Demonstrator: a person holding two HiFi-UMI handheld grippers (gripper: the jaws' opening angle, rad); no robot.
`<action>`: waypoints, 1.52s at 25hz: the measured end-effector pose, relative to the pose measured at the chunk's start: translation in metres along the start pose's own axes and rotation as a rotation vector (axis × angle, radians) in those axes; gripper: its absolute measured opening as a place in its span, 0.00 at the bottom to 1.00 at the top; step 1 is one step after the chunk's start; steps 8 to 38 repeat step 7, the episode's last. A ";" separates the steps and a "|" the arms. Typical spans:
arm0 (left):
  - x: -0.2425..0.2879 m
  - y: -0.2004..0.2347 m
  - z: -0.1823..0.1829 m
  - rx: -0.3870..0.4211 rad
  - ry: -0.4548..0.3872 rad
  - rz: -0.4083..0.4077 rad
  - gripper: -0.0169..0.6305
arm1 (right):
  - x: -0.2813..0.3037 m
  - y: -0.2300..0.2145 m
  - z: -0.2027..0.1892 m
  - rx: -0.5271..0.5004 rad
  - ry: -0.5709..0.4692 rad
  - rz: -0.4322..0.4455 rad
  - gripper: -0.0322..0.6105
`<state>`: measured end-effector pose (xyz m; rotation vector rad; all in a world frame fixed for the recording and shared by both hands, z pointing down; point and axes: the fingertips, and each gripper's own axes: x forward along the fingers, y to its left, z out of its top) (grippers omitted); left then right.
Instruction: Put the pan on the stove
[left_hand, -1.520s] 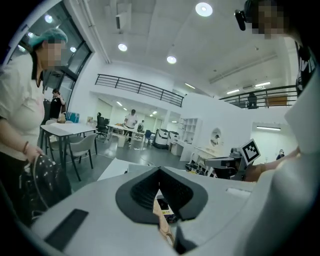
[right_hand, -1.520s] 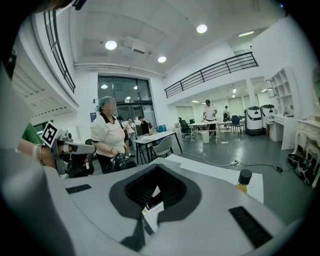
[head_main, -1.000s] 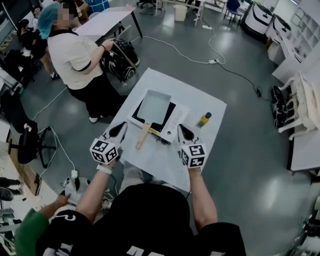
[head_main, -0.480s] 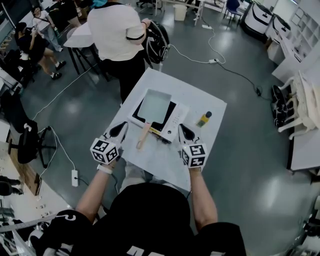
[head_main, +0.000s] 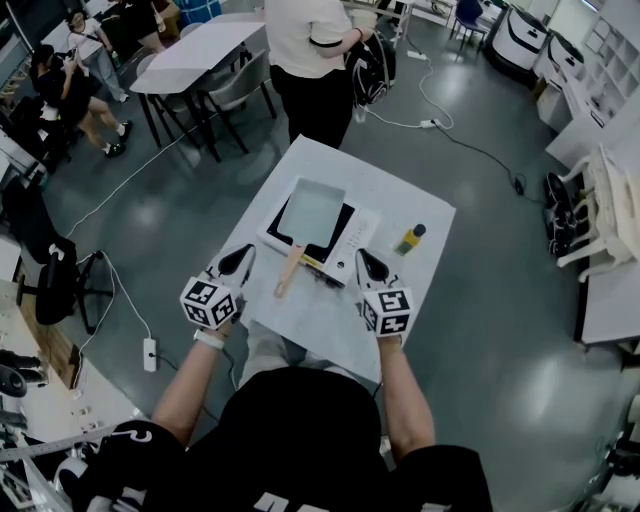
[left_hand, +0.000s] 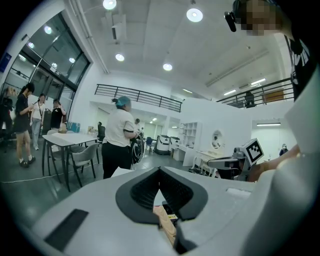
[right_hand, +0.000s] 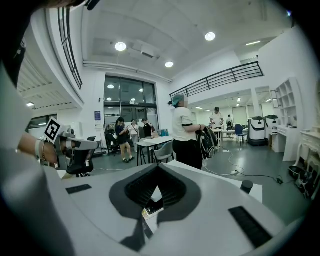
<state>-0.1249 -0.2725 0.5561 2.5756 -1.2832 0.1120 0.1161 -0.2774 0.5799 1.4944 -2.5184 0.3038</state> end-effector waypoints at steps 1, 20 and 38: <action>0.000 0.000 -0.001 0.000 0.001 0.000 0.03 | 0.000 0.000 0.000 -0.002 0.000 0.001 0.05; -0.001 -0.004 -0.001 -0.003 0.003 -0.004 0.03 | -0.002 -0.002 0.001 -0.005 0.005 -0.001 0.04; -0.001 -0.004 -0.001 -0.003 0.003 -0.004 0.03 | -0.002 -0.002 0.001 -0.005 0.005 -0.001 0.04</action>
